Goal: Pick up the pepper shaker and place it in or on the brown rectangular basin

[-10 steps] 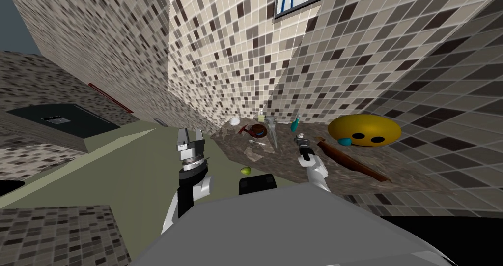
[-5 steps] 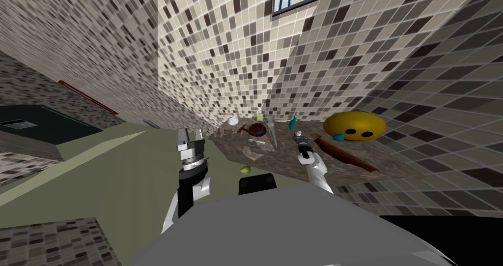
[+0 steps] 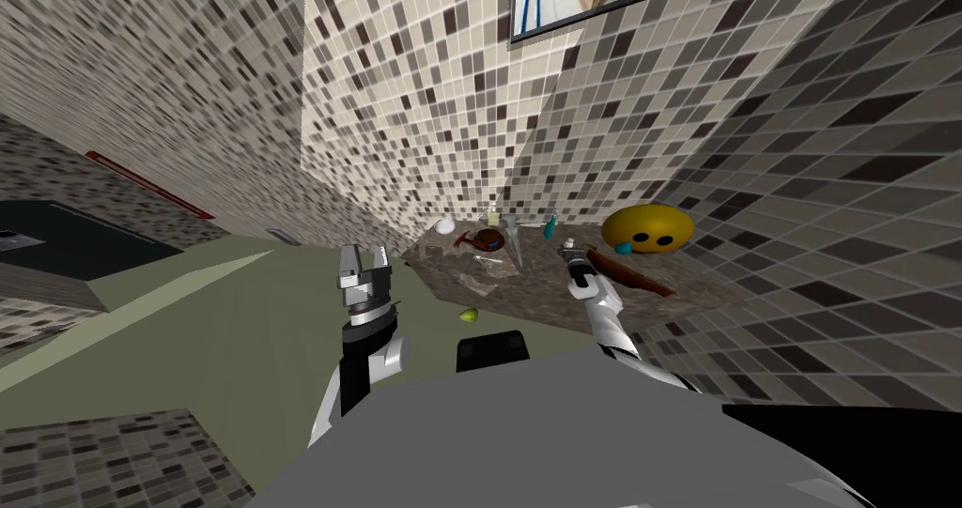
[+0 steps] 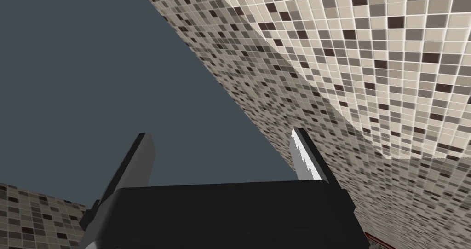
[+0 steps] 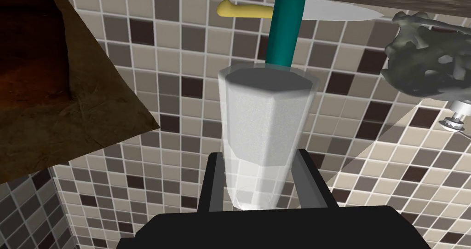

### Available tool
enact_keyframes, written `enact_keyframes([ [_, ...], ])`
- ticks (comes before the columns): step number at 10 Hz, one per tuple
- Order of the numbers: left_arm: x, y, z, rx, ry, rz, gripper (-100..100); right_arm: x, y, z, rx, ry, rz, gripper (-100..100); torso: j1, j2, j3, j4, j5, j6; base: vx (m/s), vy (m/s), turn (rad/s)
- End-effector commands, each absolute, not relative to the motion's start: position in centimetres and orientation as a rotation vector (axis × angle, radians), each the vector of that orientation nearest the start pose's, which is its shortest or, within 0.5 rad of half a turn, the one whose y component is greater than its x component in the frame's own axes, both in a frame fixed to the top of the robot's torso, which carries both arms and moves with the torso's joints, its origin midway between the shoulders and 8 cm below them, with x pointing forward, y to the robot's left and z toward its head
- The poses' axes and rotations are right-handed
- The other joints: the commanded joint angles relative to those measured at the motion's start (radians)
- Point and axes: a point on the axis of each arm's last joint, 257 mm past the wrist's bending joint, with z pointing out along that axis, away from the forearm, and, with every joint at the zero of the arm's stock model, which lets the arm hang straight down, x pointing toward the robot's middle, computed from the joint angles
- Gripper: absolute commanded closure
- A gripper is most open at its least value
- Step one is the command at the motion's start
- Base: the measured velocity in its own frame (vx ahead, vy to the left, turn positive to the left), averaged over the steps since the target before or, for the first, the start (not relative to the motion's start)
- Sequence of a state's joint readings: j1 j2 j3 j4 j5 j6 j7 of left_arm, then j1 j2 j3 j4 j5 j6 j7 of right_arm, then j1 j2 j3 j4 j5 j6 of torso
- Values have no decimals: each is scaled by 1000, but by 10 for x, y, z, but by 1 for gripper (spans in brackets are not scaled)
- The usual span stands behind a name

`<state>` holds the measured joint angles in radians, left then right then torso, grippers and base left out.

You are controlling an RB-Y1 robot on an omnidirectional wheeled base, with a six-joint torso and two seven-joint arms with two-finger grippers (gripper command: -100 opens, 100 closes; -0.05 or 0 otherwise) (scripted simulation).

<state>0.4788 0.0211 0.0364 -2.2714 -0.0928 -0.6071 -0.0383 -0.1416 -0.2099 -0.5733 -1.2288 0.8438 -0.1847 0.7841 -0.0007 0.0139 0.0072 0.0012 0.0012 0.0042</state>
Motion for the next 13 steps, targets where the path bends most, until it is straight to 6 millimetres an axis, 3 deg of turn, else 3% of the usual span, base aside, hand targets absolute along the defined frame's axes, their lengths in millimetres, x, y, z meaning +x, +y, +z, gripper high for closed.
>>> enact_keyframes([
  [1, 329, 269, 46, -469, 611, -1209, 0, 520, -536, -227, 202, 1573, -465, 100, 0, 0, 0, 0, 0, 0, -176, -19, -22],
  [7, 329, 269, 46, -469, 612, -1209, 0, 533, -564, -194, 237, 1564, -524, 100, 1, -6, -3, -1, -1, 0, -106, -9, 8],
  [13, 329, 269, 46, -469, 612, -1209, 0, 524, -606, -183, 353, 1581, -580, 100, -2, -8, -4, -1, -3, 0, -66, -29, 50],
])
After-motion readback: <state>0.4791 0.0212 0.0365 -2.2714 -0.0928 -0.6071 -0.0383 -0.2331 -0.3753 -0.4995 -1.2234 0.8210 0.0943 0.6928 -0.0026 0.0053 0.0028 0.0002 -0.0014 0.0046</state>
